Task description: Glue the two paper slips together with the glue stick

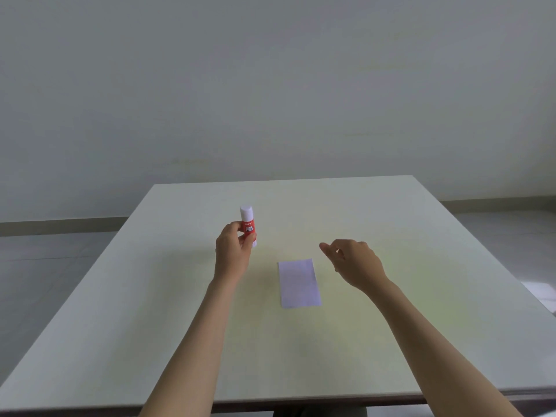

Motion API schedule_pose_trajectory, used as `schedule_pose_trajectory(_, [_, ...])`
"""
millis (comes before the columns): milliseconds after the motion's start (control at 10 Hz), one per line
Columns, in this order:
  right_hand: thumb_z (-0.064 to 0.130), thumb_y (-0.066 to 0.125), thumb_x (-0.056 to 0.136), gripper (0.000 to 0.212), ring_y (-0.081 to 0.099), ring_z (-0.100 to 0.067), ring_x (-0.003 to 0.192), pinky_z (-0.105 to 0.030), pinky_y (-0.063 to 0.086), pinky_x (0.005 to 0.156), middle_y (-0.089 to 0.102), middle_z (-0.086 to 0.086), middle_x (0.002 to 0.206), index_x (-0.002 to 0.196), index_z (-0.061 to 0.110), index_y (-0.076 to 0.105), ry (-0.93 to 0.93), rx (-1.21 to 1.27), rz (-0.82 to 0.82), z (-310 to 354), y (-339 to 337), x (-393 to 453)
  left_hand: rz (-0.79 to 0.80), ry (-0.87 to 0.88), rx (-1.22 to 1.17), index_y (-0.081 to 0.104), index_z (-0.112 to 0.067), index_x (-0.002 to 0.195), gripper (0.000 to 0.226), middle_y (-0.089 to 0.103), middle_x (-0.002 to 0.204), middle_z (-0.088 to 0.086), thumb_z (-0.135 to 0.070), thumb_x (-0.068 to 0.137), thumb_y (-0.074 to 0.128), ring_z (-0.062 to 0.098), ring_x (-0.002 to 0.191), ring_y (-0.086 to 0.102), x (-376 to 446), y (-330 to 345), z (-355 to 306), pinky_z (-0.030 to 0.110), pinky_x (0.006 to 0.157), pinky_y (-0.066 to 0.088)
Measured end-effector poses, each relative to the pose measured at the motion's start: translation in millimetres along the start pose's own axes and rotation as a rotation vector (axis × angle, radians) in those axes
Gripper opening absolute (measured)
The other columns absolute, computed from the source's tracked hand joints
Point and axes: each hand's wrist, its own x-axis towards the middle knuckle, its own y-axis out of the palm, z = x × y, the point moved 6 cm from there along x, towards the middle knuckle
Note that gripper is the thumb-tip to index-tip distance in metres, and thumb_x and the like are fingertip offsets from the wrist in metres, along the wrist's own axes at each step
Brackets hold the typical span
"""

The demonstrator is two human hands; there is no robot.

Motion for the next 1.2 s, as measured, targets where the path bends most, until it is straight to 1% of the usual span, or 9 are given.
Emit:
schedule_pose_trajectory(100, [0.048, 0.045, 0.092, 0.036, 0.054, -0.023, 0.070, -0.025, 0.034, 0.051, 0.052, 0.009, 0.058, 0.081, 0.020, 0.063, 0.012, -0.008, 0.031, -8.7, 6.7, -1.0, 0.007, -0.027, 0.030, 0.061, -0.004, 0.095, 0.009, 0.060, 0.085, 0.000, -0.008, 0.087, 0.060, -0.003, 0.064, 0.055, -2.6, 5.2, 14.5, 0.005, 0.057, 0.036])
schedule_pose_trajectory(200, [0.046, 0.046, 0.093, 0.035, 0.054, -0.023, 0.069, -0.024, 0.034, 0.051, 0.053, 0.008, 0.059, 0.087, 0.018, 0.066, 0.013, -0.004, 0.036, -13.0, 10.3, -1.7, 0.017, -0.045, 0.054, 0.061, -0.003, 0.093, 0.007, 0.060, 0.087, 0.001, -0.007, 0.087, 0.059, 0.010, 0.067, 0.054, -5.4, 9.0, 24.2, 0.007, 0.058, 0.036])
schedule_pose_trajectory(300, [0.044, 0.046, 0.094, 0.035, 0.054, -0.025, 0.069, -0.027, 0.038, 0.056, 0.056, 0.003, 0.063, 0.089, 0.016, 0.066, 0.027, 0.005, 0.034, -15.9, 9.2, -1.2, 0.019, -0.056, 0.059, 0.060, -0.003, 0.092, 0.006, 0.058, 0.085, 0.000, -0.006, 0.087, 0.058, 0.000, 0.064, 0.053, -7.3, 10.0, 27.6, 0.000, 0.057, 0.036])
schedule_pose_trajectory(500, [0.037, 0.050, 0.094, 0.030, 0.054, -0.026, 0.066, -0.027, 0.038, 0.057, 0.056, 0.000, 0.062, 0.090, 0.013, 0.067, 0.034, 0.014, 0.040, -18.1, 7.7, -3.1, 0.054, -0.069, 0.067, 0.059, -0.004, 0.094, 0.007, 0.060, 0.086, 0.001, -0.006, 0.088, 0.056, 0.003, 0.067, 0.054, -7.8, 15.3, 32.7, 0.005, 0.056, 0.037])
schedule_pose_trajectory(700, [0.031, 0.051, 0.093, 0.026, 0.052, -0.026, 0.065, -0.028, 0.038, 0.058, 0.056, -0.003, 0.063, 0.089, 0.010, 0.067, 0.043, 0.008, 0.052, -16.4, 6.1, -5.0, 0.074, -0.066, 0.061, 0.058, -0.007, 0.095, 0.007, 0.062, 0.086, 0.000, -0.008, 0.089, 0.055, -0.010, 0.069, 0.053, -10.1, 15.0, 34.8, 0.001, 0.058, 0.038])
schedule_pose_trajectory(900, [0.028, 0.051, 0.093, 0.024, 0.050, -0.025, 0.068, -0.028, 0.038, 0.059, 0.056, -0.002, 0.069, 0.092, 0.011, 0.067, 0.028, -0.021, 0.073, -12.2, 11.4, -11.2, 0.091, -0.058, 0.037, 0.059, -0.010, 0.095, 0.007, 0.068, 0.091, 0.006, -0.012, 0.088, 0.057, 0.016, 0.083, 0.064, -12.9, 14.7, 35.1, 0.016, 0.064, 0.039])
schedule_pose_trajectory(1000, [0.027, 0.050, 0.093, 0.023, 0.049, -0.025, 0.067, -0.026, 0.037, 0.058, 0.055, -0.002, 0.069, 0.090, 0.010, 0.066, 0.016, -0.030, 0.083, -11.5, 13.9, -13.6, 0.114, -0.086, 0.019, 0.060, -0.011, 0.102, 0.016, 0.068, 0.098, 0.009, -0.014, 0.086, 0.061, 0.022, 0.091, 0.068, -14.3, 16.5, 40.9, 0.021, 0.069, 0.042])
schedule_pose_trajectory(1100, [0.025, 0.048, 0.092, 0.023, 0.048, -0.025, 0.066, -0.027, 0.036, 0.056, 0.055, -0.002, 0.068, 0.088, 0.010, 0.065, 0.011, -0.038, 0.088, -8.6, 15.7, -15.5, 0.160, -0.139, -0.023, 0.049, -0.012, 0.130, 0.054, 0.059, 0.122, 0.008, -0.018, 0.080, 0.070, 0.022, 0.110, 0.061, -16.9, 14.9, 39.7, 0.026, 0.085, 0.048])
schedule_pose_trajectory(1200, [0.020, 0.045, 0.092, 0.023, 0.053, -0.028, 0.069, -0.030, 0.040, 0.057, 0.061, -0.006, 0.071, 0.088, 0.009, 0.065, -0.016, -0.038, 0.074, -0.8, 14.8, -12.0, 0.096, -0.121, 0.005, 0.024, -0.016, 0.147, 0.086, 0.039, 0.144, 0.005, -0.033, 0.078, 0.073, 0.019, 0.132, 0.041, -16.1, 4.6, 29.7, 0.036, 0.107, 0.036])
